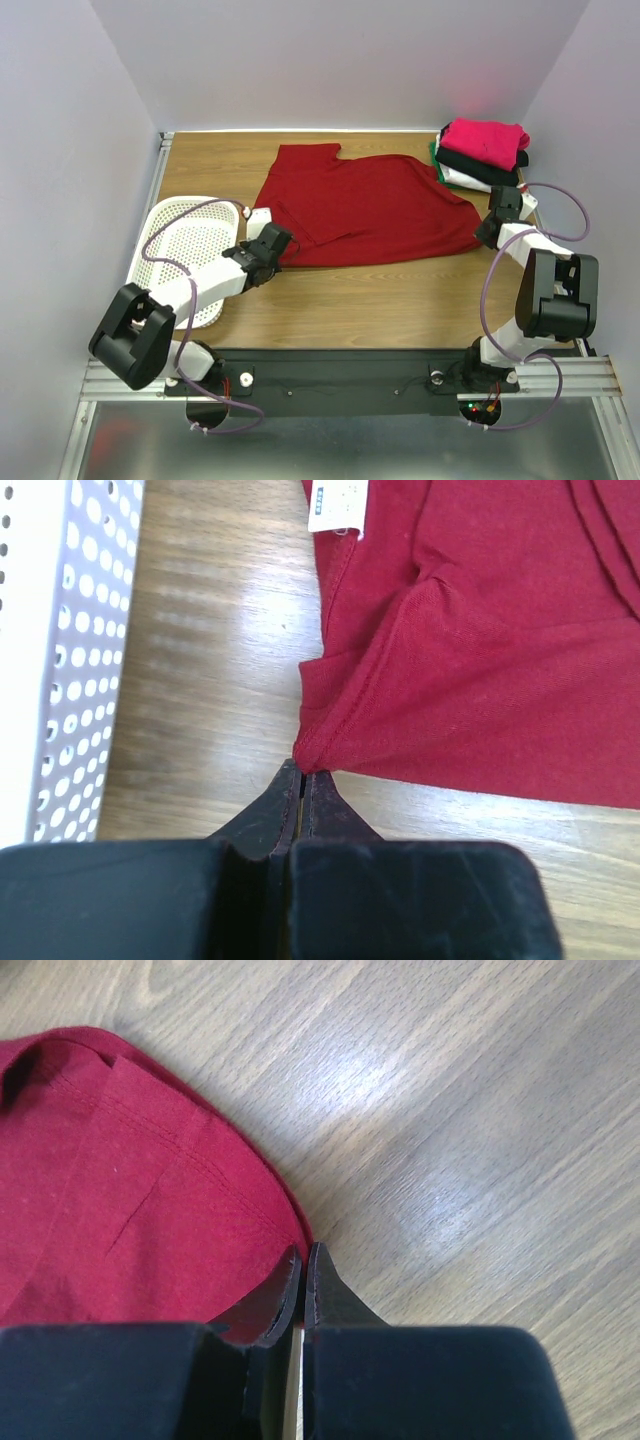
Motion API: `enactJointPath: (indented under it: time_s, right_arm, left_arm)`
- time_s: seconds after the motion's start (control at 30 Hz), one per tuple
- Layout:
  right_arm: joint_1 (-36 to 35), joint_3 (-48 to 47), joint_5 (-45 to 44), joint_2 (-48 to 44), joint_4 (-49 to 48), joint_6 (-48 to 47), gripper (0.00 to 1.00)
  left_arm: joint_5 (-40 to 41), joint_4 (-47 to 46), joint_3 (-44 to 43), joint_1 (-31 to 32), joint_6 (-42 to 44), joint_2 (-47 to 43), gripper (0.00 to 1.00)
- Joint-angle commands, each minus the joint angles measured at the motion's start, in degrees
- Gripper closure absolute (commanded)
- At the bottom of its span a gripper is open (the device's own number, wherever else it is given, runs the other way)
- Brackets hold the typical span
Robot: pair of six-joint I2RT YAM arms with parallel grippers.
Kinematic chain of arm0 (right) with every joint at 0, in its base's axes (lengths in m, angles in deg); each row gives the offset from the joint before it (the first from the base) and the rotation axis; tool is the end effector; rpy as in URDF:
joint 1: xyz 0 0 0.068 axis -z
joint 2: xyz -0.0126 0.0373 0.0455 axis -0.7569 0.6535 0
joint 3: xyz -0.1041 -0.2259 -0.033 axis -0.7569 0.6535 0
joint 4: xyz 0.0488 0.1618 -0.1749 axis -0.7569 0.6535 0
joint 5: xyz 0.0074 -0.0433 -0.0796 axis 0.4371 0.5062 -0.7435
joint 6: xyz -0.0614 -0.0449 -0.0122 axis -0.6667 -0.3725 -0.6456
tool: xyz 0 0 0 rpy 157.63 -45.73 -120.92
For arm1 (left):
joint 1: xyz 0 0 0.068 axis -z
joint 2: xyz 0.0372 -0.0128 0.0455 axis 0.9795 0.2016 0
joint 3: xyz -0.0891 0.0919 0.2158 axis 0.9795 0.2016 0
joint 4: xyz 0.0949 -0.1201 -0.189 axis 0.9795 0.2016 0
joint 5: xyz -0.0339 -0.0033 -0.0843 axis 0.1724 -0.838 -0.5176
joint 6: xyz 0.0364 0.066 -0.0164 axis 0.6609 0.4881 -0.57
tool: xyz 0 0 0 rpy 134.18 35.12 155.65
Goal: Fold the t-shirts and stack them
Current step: Fold the tshirt
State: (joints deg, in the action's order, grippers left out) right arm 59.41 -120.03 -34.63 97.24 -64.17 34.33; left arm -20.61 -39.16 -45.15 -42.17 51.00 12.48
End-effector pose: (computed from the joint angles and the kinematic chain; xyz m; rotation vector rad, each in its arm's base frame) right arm 0.3039 -0.0770 0.1477 0.9111 2.2347 -0.2833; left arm 0.2314 -0.1317 0.1620 -0.1347 2.3041 -0.0141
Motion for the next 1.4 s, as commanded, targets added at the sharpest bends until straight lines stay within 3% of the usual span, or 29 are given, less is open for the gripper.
enactJointPath:
  time_s: [0.0,0.23,0.33,0.4,0.53,0.57,0.8,0.9,0.93,1.03,1.2,1.37]
  right_arm:
    - [1.21,0.35,-2.40,-3.16,-0.53,-0.57,1.00]
    - [1.65,1.05,-4.59,-4.13,-0.35,-0.57,1.00]
    - [1.82,1.14,-6.00,-4.48,-0.26,-0.48,1.00]
    - [1.82,1.22,-6.35,-4.92,-0.09,-0.48,0.96]
    - [1.82,1.23,-7.14,-5.36,0.17,-0.48,0.90]
    - [1.82,1.23,-7.06,-5.45,0.18,-0.40,0.88]
    - [1.82,1.58,-7.23,-7.64,0.44,-0.39,0.69]
    - [1.82,2.28,-6.88,-11.15,0.53,-0.66,0.56]
    - [1.82,2.54,-6.88,-13.34,0.44,-0.74,0.47]
    - [1.82,3.07,-3.82,-16.77,0.35,-1.89,0.34]
    - [-2.73,3.17,7.08,-21.44,-2.98,-5.57,0.32]
    - [-17.22,1.14,11.64,-18.29,-7.55,-7.60,0.31]
  left_arm:
    - [4.90,5.71,-4.65,1.41,0.76,1.09,1.00]
    - [4.72,11.51,-8.96,3.34,0.24,2.15,1.00]
    - [6.39,15.04,-9.75,3.96,-1.69,1.63,0.91]
    - [7.10,16.70,-9.93,4.40,-2.31,0.92,0.73]
    - [9.56,20.30,-10.81,5.10,-4.16,-1.27,0.58]
    - [10.17,20.66,-10.72,5.19,-4.51,-2.41,0.50]
    - [10.97,18.04,-10.46,5.37,-3.11,-5.23,0.46]
    - [8.78,13.30,-10.55,5.45,-1.44,-4.88,0.46]
    - [5.81,8.76,-10.11,5.72,0.57,-4.62,0.46]
    - [1.23,-2.04,-8.79,5.89,2.77,-3.74,0.46]
    - [-5.99,-17.97,-6.07,5.98,3.66,2.14,0.46]
    - [-8.02,-25.82,-3.44,5.89,2.26,7.77,0.46]
